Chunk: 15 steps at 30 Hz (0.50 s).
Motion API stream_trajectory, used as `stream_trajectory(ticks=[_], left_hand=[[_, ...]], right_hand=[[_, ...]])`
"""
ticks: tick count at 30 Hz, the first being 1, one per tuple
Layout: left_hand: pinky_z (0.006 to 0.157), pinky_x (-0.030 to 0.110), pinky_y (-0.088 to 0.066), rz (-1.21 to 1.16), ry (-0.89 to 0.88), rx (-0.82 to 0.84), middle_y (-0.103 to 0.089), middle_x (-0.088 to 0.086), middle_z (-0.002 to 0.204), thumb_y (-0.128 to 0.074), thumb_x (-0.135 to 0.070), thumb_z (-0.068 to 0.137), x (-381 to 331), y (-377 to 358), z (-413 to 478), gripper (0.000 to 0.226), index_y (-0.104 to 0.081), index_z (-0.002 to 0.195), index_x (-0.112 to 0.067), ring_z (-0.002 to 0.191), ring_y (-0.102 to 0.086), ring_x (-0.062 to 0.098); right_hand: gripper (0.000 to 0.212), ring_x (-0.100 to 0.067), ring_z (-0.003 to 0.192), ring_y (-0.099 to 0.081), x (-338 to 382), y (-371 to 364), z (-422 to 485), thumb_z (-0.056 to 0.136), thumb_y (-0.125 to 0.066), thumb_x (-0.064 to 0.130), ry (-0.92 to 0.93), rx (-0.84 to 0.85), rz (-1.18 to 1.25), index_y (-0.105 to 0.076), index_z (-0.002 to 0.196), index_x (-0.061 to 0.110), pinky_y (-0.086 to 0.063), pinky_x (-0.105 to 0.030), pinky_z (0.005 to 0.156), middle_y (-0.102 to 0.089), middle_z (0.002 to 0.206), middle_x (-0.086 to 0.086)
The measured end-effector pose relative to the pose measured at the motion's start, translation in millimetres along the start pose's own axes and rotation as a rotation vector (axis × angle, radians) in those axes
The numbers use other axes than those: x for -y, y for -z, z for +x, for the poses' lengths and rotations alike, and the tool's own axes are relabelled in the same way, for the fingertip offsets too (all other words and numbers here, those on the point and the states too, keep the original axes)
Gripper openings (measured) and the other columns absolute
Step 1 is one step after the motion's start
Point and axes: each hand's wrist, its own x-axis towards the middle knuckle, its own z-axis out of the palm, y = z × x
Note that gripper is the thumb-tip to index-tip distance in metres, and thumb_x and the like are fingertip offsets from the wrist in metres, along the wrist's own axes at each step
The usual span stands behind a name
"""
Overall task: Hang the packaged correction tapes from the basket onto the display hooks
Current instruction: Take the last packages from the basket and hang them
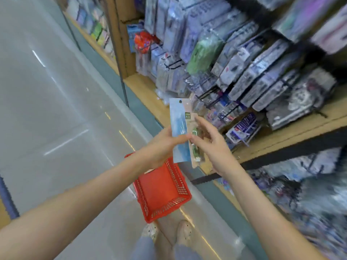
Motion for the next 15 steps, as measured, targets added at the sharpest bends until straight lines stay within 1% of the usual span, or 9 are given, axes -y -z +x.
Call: stream_trajectory(ticks=[3, 4, 6, 8, 10, 12, 14, 15], left_hand=[[0.094, 0.04, -0.052, 0.092, -0.065, 0.024, -0.067, 0.013, 0.118, -0.056, -0.001, 0.092, -17.4, -47.1, -15.3, 0.035, -0.054, 0.126, -0.008, 0.108, -0.064, 0.028], [0.094, 0.04, -0.052, 0.124, -0.095, 0.066, -0.068, 0.011, 0.117, -0.056, -0.001, 0.092, -23.5, -63.9, -21.4, 0.034, -0.055, 0.124, -0.01, 0.107, -0.065, 0.027], [0.094, 0.042, -0.052, 0.167, -0.137, 0.171, -0.068, 0.008, 0.117, -0.056, -0.001, 0.092, -35.3, -98.3, -35.2, 0.035, -0.055, 0.124, -0.013, 0.107, -0.065, 0.026], [0.097, 0.047, -0.049, 0.205, -0.143, 0.282, -0.064, 0.01, 0.124, -0.058, -0.005, 0.092, -42.4, -134.6, -50.9, 0.041, -0.051, 0.132, -0.013, 0.113, -0.062, 0.029], [0.098, 0.048, -0.048, 0.234, -0.146, 0.376, -0.063, 0.01, 0.127, -0.057, -0.007, 0.093, -43.3, -172.4, -69.4, 0.042, -0.049, 0.134, -0.014, 0.116, -0.06, 0.029], [0.094, 0.043, -0.051, 0.278, -0.172, 0.452, -0.065, 0.006, 0.124, -0.055, -0.008, 0.094, -39.0, -215.3, -89.9, 0.039, -0.05, 0.132, -0.016, 0.113, -0.062, 0.026], [0.089, 0.04, -0.053, 0.317, -0.195, 0.483, -0.066, 0.003, 0.122, -0.055, -0.01, 0.094, -30.4, -261.2, -112.0, 0.038, -0.051, 0.132, -0.016, 0.11, -0.064, 0.023], [0.091, 0.042, -0.053, 0.325, -0.193, 0.487, -0.066, 0.004, 0.122, -0.055, -0.01, 0.094, -24.9, -282.9, -122.2, 0.039, -0.05, 0.132, -0.015, 0.11, -0.064, 0.024]], right_hand=[[0.057, -0.006, 0.128, -0.038, 29.5, 35.3, -44.9, 0.09, -0.064, 0.03, 0.107, -0.106, -0.206, -0.041, 0.143, 0.032, -0.03, -0.023, 0.109, -0.043, 0.135, 0.003], [0.059, -0.005, 0.13, -0.035, 38.6, 49.3, -61.5, 0.091, -0.063, 0.031, 0.128, -0.116, -0.247, -0.038, 0.144, 0.03, -0.028, -0.023, 0.11, -0.041, 0.136, 0.003], [0.062, 0.001, 0.129, -0.031, 54.6, 78.0, -97.0, 0.091, -0.062, 0.031, 0.153, -0.121, -0.332, -0.032, 0.146, 0.033, -0.026, -0.02, 0.11, -0.035, 0.139, 0.005], [0.065, 0.005, 0.125, -0.031, 67.3, 107.2, -137.9, 0.091, -0.064, 0.027, 0.189, -0.153, -0.401, -0.03, 0.146, 0.035, -0.026, -0.019, 0.11, -0.033, 0.139, 0.008], [0.068, -0.002, 0.129, -0.029, 74.4, 134.5, -177.7, 0.09, -0.065, 0.023, 0.219, -0.221, -0.501, -0.029, 0.147, 0.033, -0.024, -0.024, 0.113, -0.03, 0.14, 0.006], [0.069, -0.013, 0.135, -0.025, 76.6, 161.5, -220.2, 0.09, -0.063, 0.023, 0.229, -0.303, -0.582, -0.026, 0.147, 0.037, -0.023, -0.03, 0.114, -0.027, 0.143, 0.003], [0.07, -0.017, 0.137, -0.022, 76.1, 190.7, -269.1, 0.091, -0.06, 0.025, 0.217, -0.365, -0.633, -0.022, 0.145, 0.045, -0.022, -0.028, 0.112, -0.023, 0.146, 0.005], [0.069, -0.016, 0.137, -0.02, 75.9, 205.5, -295.3, 0.092, -0.059, 0.025, 0.218, -0.392, -0.654, -0.019, 0.143, 0.051, -0.021, -0.026, 0.111, -0.021, 0.147, 0.006]])
